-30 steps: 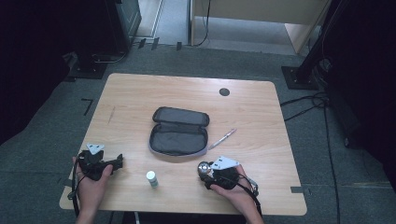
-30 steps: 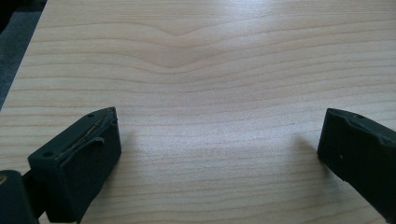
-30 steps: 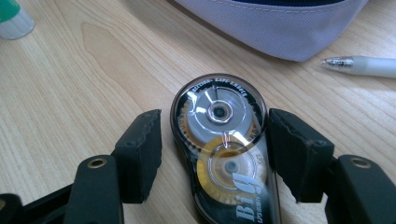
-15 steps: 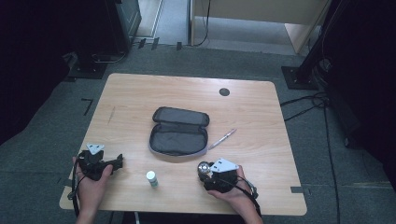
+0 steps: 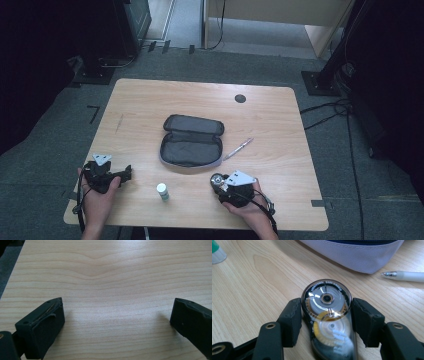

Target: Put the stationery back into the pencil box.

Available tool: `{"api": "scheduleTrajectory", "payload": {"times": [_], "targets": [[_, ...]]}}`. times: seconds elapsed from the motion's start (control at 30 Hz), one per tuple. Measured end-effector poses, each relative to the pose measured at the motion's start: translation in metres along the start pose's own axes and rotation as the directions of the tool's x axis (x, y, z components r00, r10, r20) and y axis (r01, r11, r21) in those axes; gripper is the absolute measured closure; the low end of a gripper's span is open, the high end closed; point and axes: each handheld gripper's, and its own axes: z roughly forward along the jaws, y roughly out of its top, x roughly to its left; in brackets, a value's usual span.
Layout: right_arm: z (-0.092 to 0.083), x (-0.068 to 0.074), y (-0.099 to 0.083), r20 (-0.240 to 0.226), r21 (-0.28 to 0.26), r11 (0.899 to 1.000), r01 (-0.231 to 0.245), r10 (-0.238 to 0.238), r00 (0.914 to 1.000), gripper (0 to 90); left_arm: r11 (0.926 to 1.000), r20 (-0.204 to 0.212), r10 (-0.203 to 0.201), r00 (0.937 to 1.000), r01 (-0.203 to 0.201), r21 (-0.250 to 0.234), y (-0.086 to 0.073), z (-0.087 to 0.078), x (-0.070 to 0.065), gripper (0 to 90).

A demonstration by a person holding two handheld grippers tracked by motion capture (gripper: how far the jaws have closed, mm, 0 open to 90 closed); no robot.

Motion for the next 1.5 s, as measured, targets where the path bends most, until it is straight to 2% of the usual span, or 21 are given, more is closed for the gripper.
{"api": "scheduleTrajectory", "payload": {"times": [0.03, 0.07, 0.13, 0.17, 0.27, 0.33, 0.43, 0.47, 0.5, 0.53, 0.67, 0.87, 0.93, 1.03, 1.17, 1.23, 1.27, 1.33, 1.37, 1.43, 1.5], "targets": [[-0.001, 0.000, 0.000, 0.004, -0.002, 1.000, -0.009, 0.009, 0.9999, 54.9, 1.0000, 0.000, 0.001, 1.0000, -0.001, 0.000, 0.000, 0.000, 0.000, 0.0], [-0.001, 0.000, -0.001, 0.012, -0.009, 1.000, -0.011, 0.011, 0.9999, 68.5, 1.0000, 0.000, 0.001, 1.0000, -0.001, 0.000, 0.000, 0.000, 0.000, 0.0], [-0.002, -0.001, -0.001, 0.014, -0.011, 1.000, -0.022, 0.022, 0.9997, 70.9, 1.0000, 0.000, 0.001, 1.0000, -0.001, 0.000, 0.000, 0.000, 0.000, 0.0], [-0.003, -0.003, -0.002, 0.008, -0.014, 0.999, -0.041, 0.041, 0.9991, 66.2, 1.0000, 0.000, 0.002, 1.0000, -0.002, 0.000, 0.000, 0.000, 0.000, 0.0], [-0.003, -0.003, -0.002, 0.005, -0.012, 0.999, -0.051, 0.051, 0.9987, 62.3, 1.0000, 0.001, 0.002, 1.0000, -0.002, 0.000, 0.000, 0.000, 0.000, 0.0], [-0.002, -0.003, -0.001, -0.004, -0.011, 0.999, -0.045, 0.045, 0.9990, 58.2, 1.0000, 0.001, 0.002, 1.0000, -0.002, 0.000, 0.000, 0.000, 0.000, 0.0], [-0.004, -0.001, 0.003, -0.008, -0.042, 0.999, -0.017, 0.017, 0.9998, 48.1, 1.0000, 0.001, 0.002, 1.0000, -0.002, 0.000, 0.000, 0.000, 0.000, 0.0], [-0.004, -0.001, 0.003, -0.008, -0.042, 0.999, -0.017, 0.017, 0.9998, 48.1, 1.0000, 0.001, 0.002, 1.0000, -0.002, 0.000, 0.000, 0.000, 0.000, 0.0], [-0.004, 0.000, 0.008, -0.029, -0.057, 0.998, -0.024, 0.022, 0.9993, 43.3, 1.0000, 0.001, 0.002, 1.0000, -0.002, 0.000, 0.000, 0.000, 0.000, 0.0], [-0.004, 0.000, 0.008, -0.029, -0.057, 0.998, -0.024, 0.022, 0.9993, 43.3, 1.0000, 0.001, 0.002, 1.0000, -0.002, 0.000, 0.000, 0.000, 0.000, 0.0], [0.002, 0.010, 0.020, -0.032, -0.051, 0.998, -0.023, 0.021, 0.9993, 32.0, 1.0000, 0.001, 0.001, 1.0000, -0.001, 0.000, 0.000, 0.000, 0.000, 0.0], [0.014, 0.027, 0.030, -0.015, -0.030, 0.996, -0.087, 0.086, 0.9961, 19.6, 1.0000, 0.001, 0.002, 1.0000, -0.002, 0.000, 0.000, 0.000, 0.000, 0.0], [0.017, 0.032, 0.032, -0.007, -0.032, 0.997, -0.064, 0.064, 0.9979, 20.9, 1.0000, 0.001, 0.001, 1.0000, -0.001, 0.000, 0.000, 0.000, 0.000, 0.0], [0.019, 0.036, 0.034, -0.036, -0.061, 0.997, -0.040, 0.038, 0.9986, 28.2, 1.0000, 0.001, 0.002, 1.0000, -0.002, 0.000, 0.000, 0.000, 0.000, 0.0], [0.019, 0.040, 0.039, -0.049, -0.086, 0.996, -0.015, 0.011, 0.9988, 29.7, 1.0000, 0.001, 0.002, 1.0000, -0.002, 0.000, 0.000, 0.000, 0.000, 0.0], [0.017, 0.036, 0.042, -0.045, -0.100, 0.995, -0.011, 0.006, 0.9990, 29.4, 1.0000, 0.001, 0.002, 1.0000, -0.002, 0.000, 0.000, 0.000, 0.000, 0.0], [0.013, 0.028, 0.043, -0.027, -0.108, 0.994, -0.021, 0.018, 0.9995, 30.3, 1.0000, 0.001, 0.002, 1.0000, -0.002, 0.000, 0.000, 0.000, 0.000, 0.0], [0.011, 0.023, 0.043, -0.021, -0.109, 0.993, -0.036, 0.034, 0.9992, 31.4, 1.0000, 0.001, 0.002, 1.0000, -0.002, 0.000, 0.000, 0.000, 0.000, 0.0], [0.007, 0.014, 0.043, -0.033, -0.111, 0.993, -0.040, 0.037, 0.9988, 36.1, 1.0000, 0.001, 0.002, 1.0000, -0.002, 0.000, 0.000, 0.000, 0.000, 0.0], [0.006, 0.013, 0.043, -0.043, -0.111, 0.993, -0.039, 0.034, 0.9985, 37.7, 1.0000, 0.001, 0.002, 1.0000, -0.002, 0.000, 0.000, 0.000, 0.000, 0.0], [0.008, 0.019, 0.045, -0.106, -0.115, 0.993, -0.003, -0.009, 0.9943, 40.0, 1.0000, 0.001, 0.002, 1.0000, -0.002, 0.000, 0.000, 0.000, 0.000, 0.0]]}}
